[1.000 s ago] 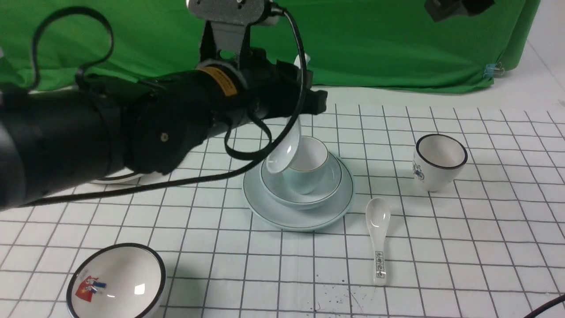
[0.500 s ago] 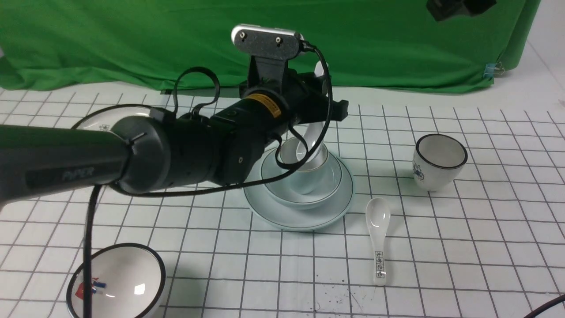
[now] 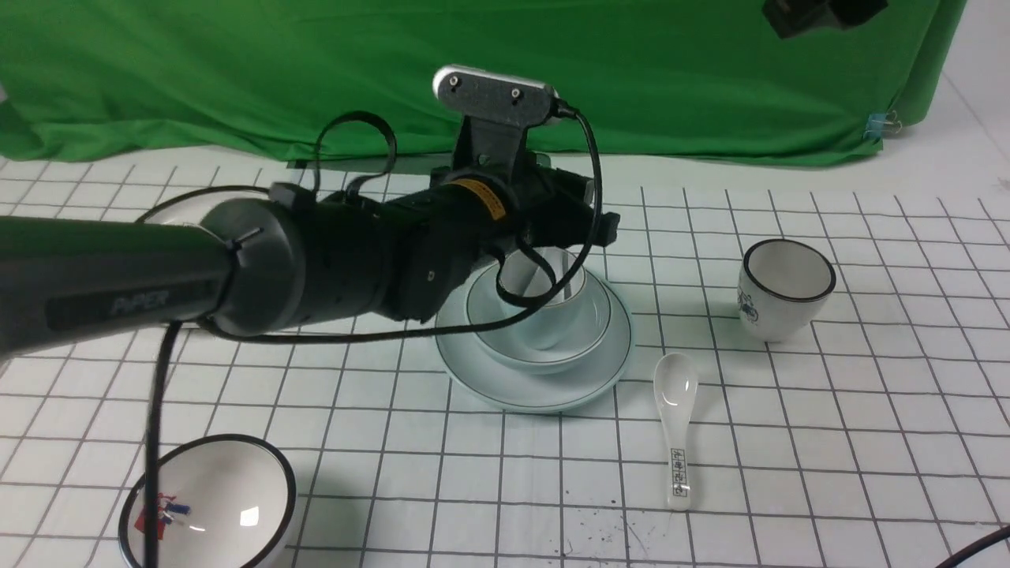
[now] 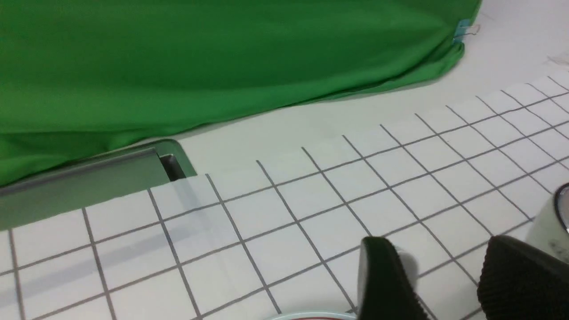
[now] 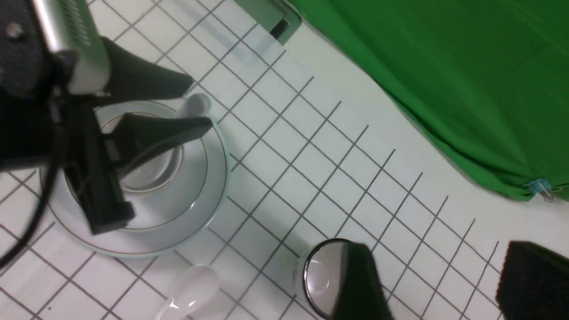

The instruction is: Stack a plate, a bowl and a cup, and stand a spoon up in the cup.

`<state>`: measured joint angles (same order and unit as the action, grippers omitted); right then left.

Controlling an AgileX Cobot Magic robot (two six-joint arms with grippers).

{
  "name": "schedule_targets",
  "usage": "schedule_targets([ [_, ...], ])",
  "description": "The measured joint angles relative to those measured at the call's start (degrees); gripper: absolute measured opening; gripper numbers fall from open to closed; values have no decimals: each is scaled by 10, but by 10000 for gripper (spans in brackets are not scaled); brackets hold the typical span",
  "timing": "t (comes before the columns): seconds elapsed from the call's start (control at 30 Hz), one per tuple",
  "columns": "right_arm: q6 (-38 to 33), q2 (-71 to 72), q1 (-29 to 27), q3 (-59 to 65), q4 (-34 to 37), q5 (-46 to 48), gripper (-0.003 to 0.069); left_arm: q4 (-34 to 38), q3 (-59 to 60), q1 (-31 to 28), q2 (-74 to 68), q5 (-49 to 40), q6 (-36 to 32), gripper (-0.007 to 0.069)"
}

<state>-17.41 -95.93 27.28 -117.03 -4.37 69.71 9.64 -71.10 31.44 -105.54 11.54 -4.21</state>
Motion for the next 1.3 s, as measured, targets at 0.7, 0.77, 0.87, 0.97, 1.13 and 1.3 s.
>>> schedule_targets([
  [0.7, 10, 312, 0, 317, 120, -291, 442, -96, 305, -158, 642, -481, 58, -36],
  [0.77, 9, 353, 0, 392, 121, -368, 442, -96, 339, -169, 685, -481, 58, -36],
  [0.87, 9, 448, 0, 523, 121, -512, 442, -96, 382, -179, 754, -481, 58, -36],
  [0.97, 10, 511, 0, 618, 121, -609, 442, -96, 392, -181, 795, -481, 58, -36],
  [1.13, 10, 583, 0, 725, 121, -692, 426, -96, 395, -182, 830, -480, 58, -36],
  [1.3, 10, 627, 0, 743, 121, -676, 158, -96, 395, -182, 832, -479, 58, -31],
])
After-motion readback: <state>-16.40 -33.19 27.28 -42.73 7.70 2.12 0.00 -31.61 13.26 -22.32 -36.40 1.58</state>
